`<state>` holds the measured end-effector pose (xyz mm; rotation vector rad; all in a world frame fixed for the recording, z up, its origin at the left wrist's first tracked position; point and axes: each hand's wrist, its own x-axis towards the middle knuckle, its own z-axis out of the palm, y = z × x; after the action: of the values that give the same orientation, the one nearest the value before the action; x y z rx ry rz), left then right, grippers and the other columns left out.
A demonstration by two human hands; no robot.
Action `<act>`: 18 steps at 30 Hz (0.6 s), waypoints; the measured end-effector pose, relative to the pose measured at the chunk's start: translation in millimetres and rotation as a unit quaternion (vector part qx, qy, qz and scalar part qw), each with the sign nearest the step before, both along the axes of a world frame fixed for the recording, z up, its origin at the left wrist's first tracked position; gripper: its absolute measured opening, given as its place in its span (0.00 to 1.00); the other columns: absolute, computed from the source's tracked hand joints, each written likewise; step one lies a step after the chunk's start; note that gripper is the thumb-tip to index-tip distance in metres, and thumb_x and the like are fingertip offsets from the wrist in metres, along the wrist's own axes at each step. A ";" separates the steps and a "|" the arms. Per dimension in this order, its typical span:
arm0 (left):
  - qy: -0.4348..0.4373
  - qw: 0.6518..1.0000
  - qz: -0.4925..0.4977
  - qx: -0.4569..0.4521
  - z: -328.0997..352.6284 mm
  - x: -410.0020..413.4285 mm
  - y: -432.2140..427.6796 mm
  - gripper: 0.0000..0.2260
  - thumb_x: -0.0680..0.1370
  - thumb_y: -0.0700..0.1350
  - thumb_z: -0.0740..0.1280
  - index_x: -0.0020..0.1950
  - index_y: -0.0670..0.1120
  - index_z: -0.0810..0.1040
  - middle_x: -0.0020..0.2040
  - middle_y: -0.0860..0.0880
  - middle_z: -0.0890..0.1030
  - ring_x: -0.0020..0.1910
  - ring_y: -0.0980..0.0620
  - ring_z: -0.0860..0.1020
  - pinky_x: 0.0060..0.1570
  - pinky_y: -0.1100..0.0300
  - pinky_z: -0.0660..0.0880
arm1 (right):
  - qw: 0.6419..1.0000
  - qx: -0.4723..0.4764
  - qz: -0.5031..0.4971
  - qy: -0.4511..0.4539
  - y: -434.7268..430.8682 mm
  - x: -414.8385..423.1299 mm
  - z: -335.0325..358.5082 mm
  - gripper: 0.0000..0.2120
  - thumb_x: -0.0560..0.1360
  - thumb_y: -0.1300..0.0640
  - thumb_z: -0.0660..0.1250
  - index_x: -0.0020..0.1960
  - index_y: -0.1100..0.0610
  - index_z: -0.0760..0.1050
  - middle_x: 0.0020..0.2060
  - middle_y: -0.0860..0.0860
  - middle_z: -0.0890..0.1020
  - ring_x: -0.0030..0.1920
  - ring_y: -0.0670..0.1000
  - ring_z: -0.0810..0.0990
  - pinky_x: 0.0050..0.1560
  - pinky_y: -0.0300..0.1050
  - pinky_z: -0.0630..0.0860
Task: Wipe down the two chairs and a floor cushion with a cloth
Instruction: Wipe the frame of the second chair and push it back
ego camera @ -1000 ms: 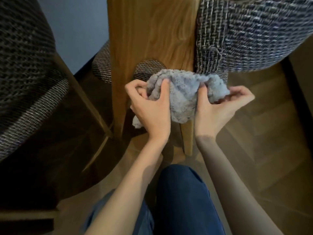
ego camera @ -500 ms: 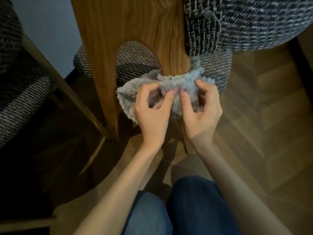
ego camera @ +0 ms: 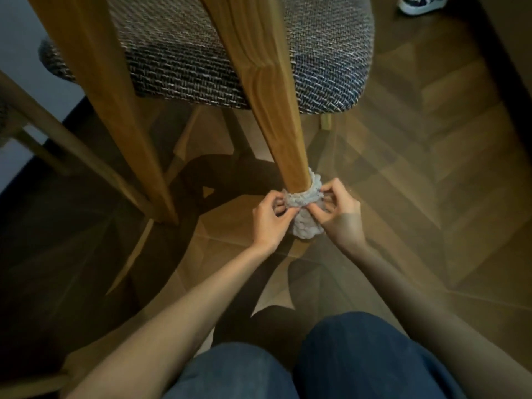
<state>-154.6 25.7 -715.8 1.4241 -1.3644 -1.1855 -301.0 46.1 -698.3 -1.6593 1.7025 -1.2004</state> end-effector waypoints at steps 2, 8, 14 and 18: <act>-0.028 0.999 -0.023 0.031 -18.8 -8.4 -4.7 0.11 0.72 0.35 0.73 0.51 0.39 0.75 0.48 0.44 0.82 0.48 0.51 0.82 0.46 0.66 0.78 | 0.998 0.065 -0.004 0.002 -0.5 -6.1 -22.1 0.16 0.70 0.62 0.74 0.45 0.49 0.67 0.40 0.49 0.80 0.39 0.47 0.79 0.39 0.39 0.75; -0.120 0.986 -0.039 0.107 -44.6 -22.6 -14.1 0.12 0.71 0.37 0.74 0.45 0.44 0.72 0.40 0.51 0.77 0.37 0.57 0.74 0.31 0.76 0.65 | 0.978 0.209 -0.013 0.010 -6.2 -14.5 -53.2 0.13 0.72 0.62 0.71 0.46 0.57 0.66 0.39 0.52 0.75 0.40 0.51 0.72 0.38 0.43 0.65; 0.026 0.990 0.090 0.103 0.9 -13.4 4.8 0.11 0.70 0.34 0.74 0.51 0.40 0.79 0.48 0.44 0.83 0.42 0.60 0.81 0.39 0.72 0.75 | 0.997 0.055 -0.022 0.054 3.8 -3.6 -11.3 0.11 0.71 0.58 0.72 0.46 0.52 0.69 0.43 0.50 0.78 0.41 0.47 0.76 0.40 0.39 0.71; 0.143 0.975 0.170 -0.003 65.8 0.4 17.2 0.11 0.71 0.36 0.74 0.51 0.43 0.81 0.46 0.49 0.84 0.45 0.59 0.83 0.47 0.61 0.80 | 0.988 -0.146 -0.042 0.025 2.9 21.6 49.6 0.10 0.72 0.55 0.72 0.48 0.50 0.72 0.44 0.48 0.77 0.43 0.39 0.75 0.41 0.27 0.71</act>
<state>-154.2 42.9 -650.0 1.3558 -0.8851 -1.1049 -279.4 49.0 -648.8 -1.8140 1.7065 -1.5207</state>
